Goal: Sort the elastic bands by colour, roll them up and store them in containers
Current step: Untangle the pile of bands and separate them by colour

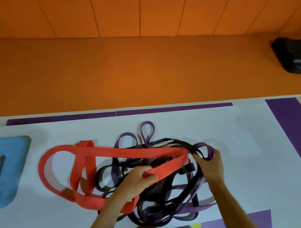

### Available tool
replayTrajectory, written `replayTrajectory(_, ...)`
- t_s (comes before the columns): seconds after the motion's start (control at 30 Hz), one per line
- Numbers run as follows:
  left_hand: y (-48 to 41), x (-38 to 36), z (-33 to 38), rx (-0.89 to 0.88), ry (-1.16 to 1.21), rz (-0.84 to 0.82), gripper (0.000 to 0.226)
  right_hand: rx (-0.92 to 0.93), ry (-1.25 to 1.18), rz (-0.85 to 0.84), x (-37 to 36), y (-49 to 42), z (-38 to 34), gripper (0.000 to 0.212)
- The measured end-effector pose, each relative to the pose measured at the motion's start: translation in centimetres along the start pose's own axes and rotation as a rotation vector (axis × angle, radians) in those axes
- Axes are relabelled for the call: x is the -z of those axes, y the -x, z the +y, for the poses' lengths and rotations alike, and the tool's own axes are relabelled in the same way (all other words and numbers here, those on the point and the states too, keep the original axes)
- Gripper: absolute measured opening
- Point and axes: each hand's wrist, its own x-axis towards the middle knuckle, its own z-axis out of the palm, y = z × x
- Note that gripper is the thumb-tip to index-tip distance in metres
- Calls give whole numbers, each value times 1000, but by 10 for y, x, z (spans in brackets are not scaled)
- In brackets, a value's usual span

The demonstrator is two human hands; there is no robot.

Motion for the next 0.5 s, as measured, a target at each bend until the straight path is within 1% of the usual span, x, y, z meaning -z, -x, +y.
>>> replayTrajectory(0.07, 5, 2, 3, 12, 17, 45, 24, -51, -92, 39, 5, -14, 4, 69)
replayTrajectory(0.13, 10, 6, 4, 44, 8, 151, 20, -57, -80, -6, 10, -30, 8, 70)
replayTrajectory(0.17, 14, 9, 3, 60, -11, 218, 24, -42, -34, -62, 11, -38, 10, 67)
replayTrajectory(0.23, 23, 14, 4, 67, -38, 368, 40, 9, 131, -212, 14, -51, 13, 59)
replayTrajectory(0.27, 28, 16, 5, 64, -15, 427, 43, 35, 252, -265, 14, -57, 14, 56)
replayTrajectory(0.3, 32, 18, 7, 57, 28, 464, 39, 60, 380, -286, 14, -62, 13, 54)
replayTrajectory(0.37, 40, 21, 11, 50, 48, 506, 31, 116, 541, -251, 11, -63, 7, 51)
replayTrajectory(0.43, 49, 24, 13, 57, 0, 549, 39, 222, 577, -203, 1, -55, -4, 46)
replayTrajectory(0.5, 58, 27, 16, 64, -35, 583, 41, 390, 578, -219, -12, -45, -14, 41)
